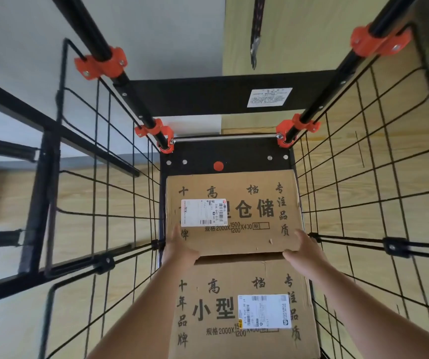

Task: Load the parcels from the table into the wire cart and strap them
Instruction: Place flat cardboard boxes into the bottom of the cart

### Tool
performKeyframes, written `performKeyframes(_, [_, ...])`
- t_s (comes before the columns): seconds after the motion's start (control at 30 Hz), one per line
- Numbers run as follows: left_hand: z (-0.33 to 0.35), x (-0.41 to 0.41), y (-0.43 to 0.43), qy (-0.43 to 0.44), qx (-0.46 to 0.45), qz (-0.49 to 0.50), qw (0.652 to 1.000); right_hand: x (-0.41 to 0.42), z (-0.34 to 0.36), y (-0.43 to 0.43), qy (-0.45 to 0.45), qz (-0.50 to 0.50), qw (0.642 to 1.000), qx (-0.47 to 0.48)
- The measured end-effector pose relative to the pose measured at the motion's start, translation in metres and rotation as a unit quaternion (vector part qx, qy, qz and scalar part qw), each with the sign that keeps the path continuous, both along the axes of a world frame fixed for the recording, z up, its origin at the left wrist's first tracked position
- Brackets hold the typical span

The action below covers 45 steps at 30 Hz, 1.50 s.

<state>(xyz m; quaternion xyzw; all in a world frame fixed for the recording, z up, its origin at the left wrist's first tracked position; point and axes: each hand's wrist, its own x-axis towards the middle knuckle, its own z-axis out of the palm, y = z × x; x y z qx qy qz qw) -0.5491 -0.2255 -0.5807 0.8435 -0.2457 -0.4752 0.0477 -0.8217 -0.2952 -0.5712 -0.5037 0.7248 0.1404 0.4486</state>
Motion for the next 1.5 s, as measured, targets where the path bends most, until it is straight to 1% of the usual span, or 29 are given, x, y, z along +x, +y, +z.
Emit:
performKeyframes(0.17, [0.042, -0.01, -0.004, 0.019, 0.024, -0.07, 0.997, 0.01, 0.039, -0.001, -0.024, 0.024, 0.999, -0.019])
performKeyframes(0.23, [0.061, -0.012, -0.002, 0.031, 0.032, -0.079, 0.996, 0.011, 0.054, -0.001, -0.029, 0.03, 0.999, -0.023])
performKeyframes(0.4, [0.112, -0.008, 0.009, 0.018, 0.008, -0.091, 0.996, 0.011, 0.096, 0.007, -0.019, 0.044, 0.999, -0.026])
performKeyframes(0.53, [0.157, -0.007, 0.013, -0.007, -0.02, -0.085, 0.996, 0.013, 0.131, 0.018, -0.013, 0.086, 0.996, -0.024])
performKeyframes(0.67, [0.205, -0.014, 0.03, -0.034, -0.031, -0.104, 0.993, 0.018, 0.173, 0.029, -0.018, 0.122, 0.992, -0.035])
performKeyframes(0.83, [0.245, -0.019, 0.061, -0.065, -0.055, -0.086, 0.993, 0.039, 0.215, 0.045, -0.026, 0.221, 0.972, -0.076])
performKeyframes(0.93, [0.271, -0.013, 0.068, -0.073, -0.093, -0.051, 0.992, 0.063, 0.242, 0.053, -0.042, 0.268, 0.957, -0.106])
performKeyframes(1.07, [0.303, 0.007, 0.085, -0.098, -0.144, -0.029, 0.984, 0.095, 0.271, 0.063, -0.061, 0.295, 0.944, -0.137])
performKeyframes(1.27, [0.326, 0.044, 0.143, -0.119, -0.2, 0.09, 0.968, 0.148, 0.304, 0.096, -0.054, 0.299, 0.935, -0.182])
performKeyframes(1.43, [0.336, 0.083, 0.215, -0.102, -0.191, 0.139, 0.966, 0.202, 0.319, 0.153, -0.093, 0.327, 0.921, -0.188])
performKeyframes(1.5, [0.336, 0.098, 0.249, -0.084, -0.193, 0.177, 0.961, 0.222, 0.324, 0.182, -0.105, 0.341, 0.915, -0.19])
